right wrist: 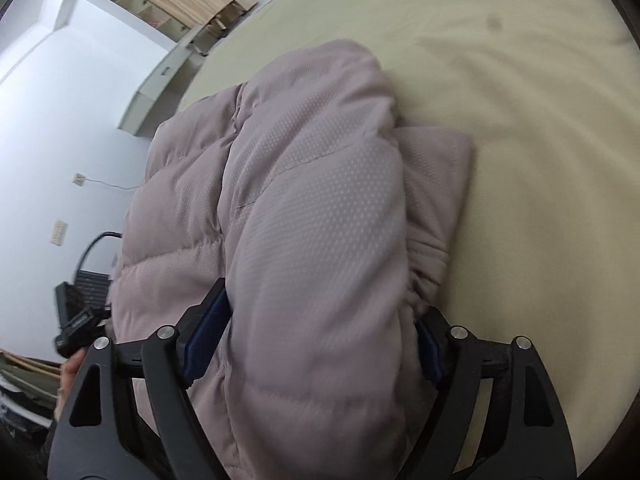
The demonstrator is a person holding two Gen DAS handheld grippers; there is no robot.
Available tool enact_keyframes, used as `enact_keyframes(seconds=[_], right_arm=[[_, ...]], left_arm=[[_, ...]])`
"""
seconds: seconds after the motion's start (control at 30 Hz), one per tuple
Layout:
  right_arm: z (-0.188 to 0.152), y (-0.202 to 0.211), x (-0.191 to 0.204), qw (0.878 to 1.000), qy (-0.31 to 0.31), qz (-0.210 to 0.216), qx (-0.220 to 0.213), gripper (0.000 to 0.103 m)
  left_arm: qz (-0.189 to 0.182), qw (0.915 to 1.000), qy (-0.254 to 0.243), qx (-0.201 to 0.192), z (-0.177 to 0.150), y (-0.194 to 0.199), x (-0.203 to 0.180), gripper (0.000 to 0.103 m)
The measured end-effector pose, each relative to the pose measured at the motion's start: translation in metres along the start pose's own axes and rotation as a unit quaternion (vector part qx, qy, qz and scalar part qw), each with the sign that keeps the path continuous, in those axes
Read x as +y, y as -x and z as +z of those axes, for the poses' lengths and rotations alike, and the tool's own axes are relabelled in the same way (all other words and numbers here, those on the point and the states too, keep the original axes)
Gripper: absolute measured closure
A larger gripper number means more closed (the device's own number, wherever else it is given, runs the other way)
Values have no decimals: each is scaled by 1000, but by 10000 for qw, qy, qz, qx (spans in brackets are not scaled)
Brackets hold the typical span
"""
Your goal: Fold large clothes
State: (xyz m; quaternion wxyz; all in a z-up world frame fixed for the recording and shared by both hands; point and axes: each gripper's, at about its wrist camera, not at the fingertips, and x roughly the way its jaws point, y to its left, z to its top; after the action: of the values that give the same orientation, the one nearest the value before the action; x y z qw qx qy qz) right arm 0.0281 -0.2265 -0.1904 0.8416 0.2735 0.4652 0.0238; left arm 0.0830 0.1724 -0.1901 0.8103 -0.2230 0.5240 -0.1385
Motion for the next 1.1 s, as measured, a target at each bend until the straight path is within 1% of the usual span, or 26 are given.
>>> enact_keyframes(seconds=[0.07, 0.13, 0.17, 0.23, 0.27, 0.3, 0.33, 0.37, 0.4, 0.43, 0.47, 0.53, 0.57, 0.6, 0.63, 0.67, 0.7, 0.73, 0.8, 0.87, 0.9, 0.93, 0.97, 1.0, 1.07, 1.1], right_arm=[[-3, 27, 8, 9992, 116, -186, -343, 23], [-9, 57, 25, 9952, 350, -517, -752, 23], [-9, 71, 35, 9917, 483, -712, -951, 23], [-14, 98, 58, 9822, 773, -997, -1390, 23], [-17, 112, 72, 9754, 950, -1124, -1641, 23], [-25, 132, 75, 9672, 1122, -1257, -1902, 23], [-27, 148, 79, 9584, 1281, -1368, -2151, 23], [-33, 163, 98, 9457, 1493, -1460, -2490, 22], [-45, 179, 107, 9356, 1637, -1496, -2746, 20], [-48, 197, 117, 9257, 1748, -1532, -2984, 11], [-54, 211, 132, 9098, 1873, -1623, -3329, 2], [-68, 243, 149, 8860, 1924, -1762, -3833, 0], [-70, 260, 157, 8805, 1942, -1727, -3965, 0], [-72, 272, 166, 8808, 2000, -1614, -3976, 0], [-74, 284, 172, 8850, 2053, -1498, -3900, 0], [-73, 292, 179, 8920, 2078, -1399, -3764, 0], [-74, 298, 185, 8966, 2051, -1392, -3669, 0], [-75, 304, 189, 9010, 1992, -1376, -3601, 0], [-79, 313, 195, 9103, 1916, -1196, -3469, 0], [-84, 321, 201, 9180, 1852, -1000, -3361, 0], [-92, 328, 203, 9199, 1799, -1042, -3325, 0], [-96, 327, 207, 9236, 1763, -1203, -3185, 0], [-99, 322, 210, 9277, 1784, -1342, -2991, 0], [-102, 316, 214, 9326, 1844, -1404, -2767, 0], [-110, 295, 218, 9445, 1922, -1386, -2275, 0], [-114, 281, 217, 9486, 1895, -1420, -2100, 0]], left_arm=[[243, 9991, -234, -254, -5, 20, -9, 39], [530, 9939, -636, -728, -13, 50, -26, 34], [691, 9894, -798, -997, -17, 67, -36, 31], [1053, 9765, -1069, -1549, -27, 97, -57, 15], [1176, 9677, -1233, -1860, -33, 113, -69, 12], [1287, 9567, -1416, -2194, -41, 129, -83, 4], [1415, 9439, -1597, -2520, -49, 145, -98, 0], [1581, 9287, -1765, -2852, -58, 160, -114, 0], [1705, 9169, -1888, -3076, -65, 172, -128, 0], [1793, 9073, -1971, -3253, -70, 181, -140, 0], [1902, 8956, -2036, -3467, -77, 194, -153, 0], [2083, 8769, -2053, -3814, -87, 218, -170, 0], [2131, 8702, -2023, -3956, -90, 228, -178, 0], [2208, 8631, -1957, -4098, -94, 237, -186, 0], [2353, 8553, -1888, -4212, -101, 246, -192, 0], [2580, 8500, -1899, -4182, -104, 252, -200, 0], [2712, 8475, -2017, -4092, -107, 257, -207, 0], [2700, 8480, -2095, -4050, -108, 260, -213, 0], [2681, 8561, -2001, -3940, -108, 266, -217, 0], [2595, 8740, -1885, -3651, -109, 265, -215, 0], [2567, 8850, -1861, -3410, -111, 260, -212, 0], [2577, 8916, -1853, -3228, -111, 253, -210, 0], [2590, 8978, -1842, -3050, -110, 245, -209, 0], [2557, 9078, -1823, -2782, -111, 234, -206, 0], [2444, 9265, -1724, -2283, -111, 217, -197, 0], [2417, 9331, -1651, -2087, -117, 209, -195, 0]])
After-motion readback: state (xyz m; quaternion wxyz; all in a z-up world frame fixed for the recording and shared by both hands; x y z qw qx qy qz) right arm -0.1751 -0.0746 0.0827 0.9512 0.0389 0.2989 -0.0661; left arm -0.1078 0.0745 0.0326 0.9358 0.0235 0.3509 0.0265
